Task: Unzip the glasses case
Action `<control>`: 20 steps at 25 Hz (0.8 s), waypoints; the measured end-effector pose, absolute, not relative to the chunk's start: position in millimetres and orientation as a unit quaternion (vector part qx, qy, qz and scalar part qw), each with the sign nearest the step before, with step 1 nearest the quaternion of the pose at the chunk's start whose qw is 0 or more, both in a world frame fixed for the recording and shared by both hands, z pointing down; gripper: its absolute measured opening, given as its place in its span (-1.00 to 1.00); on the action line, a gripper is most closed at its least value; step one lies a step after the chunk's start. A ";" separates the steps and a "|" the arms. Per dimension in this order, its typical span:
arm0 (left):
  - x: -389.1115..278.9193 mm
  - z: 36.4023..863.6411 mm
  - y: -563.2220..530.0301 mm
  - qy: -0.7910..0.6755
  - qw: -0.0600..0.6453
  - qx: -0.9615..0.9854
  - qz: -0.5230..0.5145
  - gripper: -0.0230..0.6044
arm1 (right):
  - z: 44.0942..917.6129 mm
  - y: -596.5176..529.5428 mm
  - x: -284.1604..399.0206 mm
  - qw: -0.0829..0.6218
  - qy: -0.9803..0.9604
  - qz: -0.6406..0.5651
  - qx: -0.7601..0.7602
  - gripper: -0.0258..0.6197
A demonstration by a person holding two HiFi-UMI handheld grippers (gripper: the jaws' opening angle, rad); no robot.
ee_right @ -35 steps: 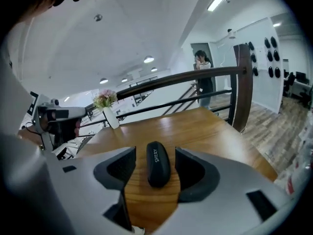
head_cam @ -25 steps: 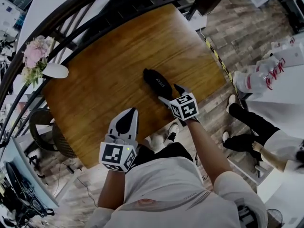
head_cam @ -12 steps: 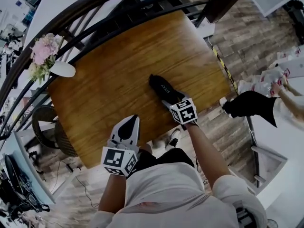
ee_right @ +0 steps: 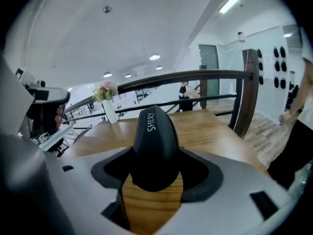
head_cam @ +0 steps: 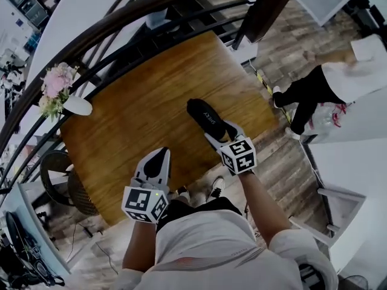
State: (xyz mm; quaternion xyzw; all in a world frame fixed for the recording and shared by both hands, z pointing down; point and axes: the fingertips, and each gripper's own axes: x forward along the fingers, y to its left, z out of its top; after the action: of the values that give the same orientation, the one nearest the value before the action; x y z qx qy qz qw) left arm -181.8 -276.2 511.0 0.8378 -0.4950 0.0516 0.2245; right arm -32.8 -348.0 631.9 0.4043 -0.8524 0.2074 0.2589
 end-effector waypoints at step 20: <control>-104.2 377.2 -283.2 -0.423 0.137 0.894 -0.056 -0.88 | 362.9 -303.6 50.8 0.056 -0.890 0.030 0.452 0.15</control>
State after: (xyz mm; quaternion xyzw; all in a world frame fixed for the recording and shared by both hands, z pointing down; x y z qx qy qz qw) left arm -104.2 -283.2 377.2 0.8939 -0.4232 -0.0564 0.1368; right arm 50.8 -303.6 362.9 0.4521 -0.8897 0.0304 0.0559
